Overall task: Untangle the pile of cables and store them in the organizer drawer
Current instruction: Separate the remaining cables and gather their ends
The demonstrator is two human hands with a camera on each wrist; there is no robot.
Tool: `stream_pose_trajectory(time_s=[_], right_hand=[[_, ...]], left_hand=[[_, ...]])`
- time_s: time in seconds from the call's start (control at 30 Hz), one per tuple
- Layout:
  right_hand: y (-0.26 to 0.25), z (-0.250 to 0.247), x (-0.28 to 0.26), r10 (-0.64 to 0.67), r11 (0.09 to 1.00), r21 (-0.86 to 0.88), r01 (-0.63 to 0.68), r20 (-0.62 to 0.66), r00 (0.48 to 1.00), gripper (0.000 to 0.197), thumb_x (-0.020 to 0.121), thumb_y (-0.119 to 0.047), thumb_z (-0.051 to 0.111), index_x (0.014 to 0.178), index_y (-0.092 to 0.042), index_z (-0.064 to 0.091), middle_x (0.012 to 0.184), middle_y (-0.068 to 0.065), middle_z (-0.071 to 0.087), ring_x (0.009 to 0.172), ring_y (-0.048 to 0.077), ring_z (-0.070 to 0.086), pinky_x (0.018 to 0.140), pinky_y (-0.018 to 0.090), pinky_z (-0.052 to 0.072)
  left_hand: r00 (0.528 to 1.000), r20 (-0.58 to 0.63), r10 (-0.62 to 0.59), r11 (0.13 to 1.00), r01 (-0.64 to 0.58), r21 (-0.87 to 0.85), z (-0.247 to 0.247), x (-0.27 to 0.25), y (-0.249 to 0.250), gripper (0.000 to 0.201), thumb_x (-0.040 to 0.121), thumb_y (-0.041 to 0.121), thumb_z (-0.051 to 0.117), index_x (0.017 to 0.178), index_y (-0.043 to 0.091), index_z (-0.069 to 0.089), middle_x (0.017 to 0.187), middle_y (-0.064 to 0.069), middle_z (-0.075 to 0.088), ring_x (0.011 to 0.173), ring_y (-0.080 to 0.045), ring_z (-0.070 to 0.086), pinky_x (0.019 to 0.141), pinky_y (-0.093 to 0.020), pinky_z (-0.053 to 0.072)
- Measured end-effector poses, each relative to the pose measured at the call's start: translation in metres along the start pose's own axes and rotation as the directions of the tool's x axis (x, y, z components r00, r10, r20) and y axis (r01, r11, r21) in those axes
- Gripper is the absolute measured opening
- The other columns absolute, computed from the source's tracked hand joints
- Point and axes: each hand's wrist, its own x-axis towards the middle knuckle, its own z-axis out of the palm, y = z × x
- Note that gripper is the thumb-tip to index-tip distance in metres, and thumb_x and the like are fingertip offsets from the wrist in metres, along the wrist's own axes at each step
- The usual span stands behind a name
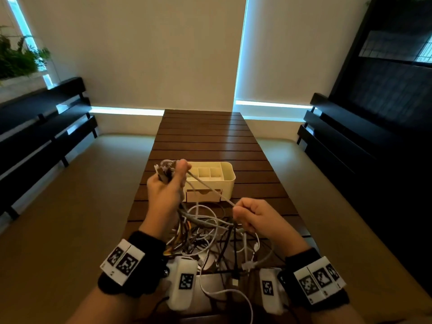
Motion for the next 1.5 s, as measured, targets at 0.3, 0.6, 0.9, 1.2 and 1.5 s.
stream_pose_trajectory(time_s=[0.3, 0.6, 0.9, 1.2, 1.5], right_hand=[[0.003, -0.009, 0.013, 0.058, 0.986, -0.141, -0.088, -0.206, 0.977, 0.018, 0.092, -0.021, 0.053, 0.076, -0.019, 0.061, 0.062, -0.008, 0.056, 0.049, 0.000, 0.049, 0.051, 0.015, 0.041], [-0.010, -0.039, 0.017, 0.293, 0.519, 0.818, 0.248, -0.442, 0.848, 0.028, 0.099, -0.017, 0.037, 0.075, -0.009, 0.050, 0.045, -0.006, 0.041, 0.036, 0.007, 0.034, 0.039, 0.016, 0.032], [0.001, -0.045, 0.011, 0.314, 0.347, 0.861, 0.371, -0.479, 0.820, 0.029, 0.098, -0.023, 0.035, 0.075, -0.012, 0.050, 0.044, -0.007, 0.039, 0.034, 0.005, 0.033, 0.038, 0.015, 0.032], [0.040, -0.073, -0.004, 0.429, 0.175, 0.837, 0.518, -0.538, 0.725, 0.037, 0.052, -0.025, 0.073, 0.081, -0.015, 0.054, 0.041, -0.009, 0.039, 0.030, 0.003, 0.032, 0.035, 0.014, 0.028], [0.043, -0.061, -0.007, 0.528, 0.210, 0.823, 0.528, -0.550, 0.647, 0.022, 0.098, -0.023, 0.037, 0.092, -0.020, 0.059, 0.038, -0.007, 0.033, 0.031, 0.003, 0.029, 0.036, 0.014, 0.026]], left_hand=[[0.995, 0.045, -0.094, 0.963, 0.079, 0.257, -0.008, 0.005, 0.006, 0.030, 0.080, 0.045, 0.059, 0.081, 0.016, 0.068, 0.046, 0.016, 0.049, 0.051, -0.005, 0.040, 0.051, -0.025, 0.031], [0.954, 0.103, -0.281, 0.959, 0.276, 0.062, -0.028, 0.013, 0.010, 0.022, 0.088, 0.030, 0.056, 0.083, 0.010, 0.062, 0.045, 0.009, 0.031, 0.035, -0.004, 0.024, 0.034, -0.017, 0.017], [0.974, 0.069, -0.217, 0.960, 0.226, -0.164, -0.038, 0.021, 0.010, 0.025, 0.095, 0.030, 0.049, 0.080, 0.012, 0.058, 0.040, 0.009, 0.033, 0.030, -0.001, 0.023, 0.028, -0.014, 0.020], [0.955, -0.217, -0.203, 0.937, 0.126, -0.325, -0.072, 0.031, 0.019, 0.028, 0.094, 0.037, 0.050, 0.077, 0.017, 0.058, 0.040, 0.010, 0.035, 0.031, -0.001, 0.025, 0.030, -0.015, 0.019], [0.962, -0.232, -0.144, 0.949, 0.068, -0.309, -0.072, 0.026, 0.016, 0.028, 0.095, 0.038, 0.048, 0.078, 0.018, 0.057, 0.043, 0.011, 0.033, 0.033, -0.001, 0.024, 0.033, -0.016, 0.018]])
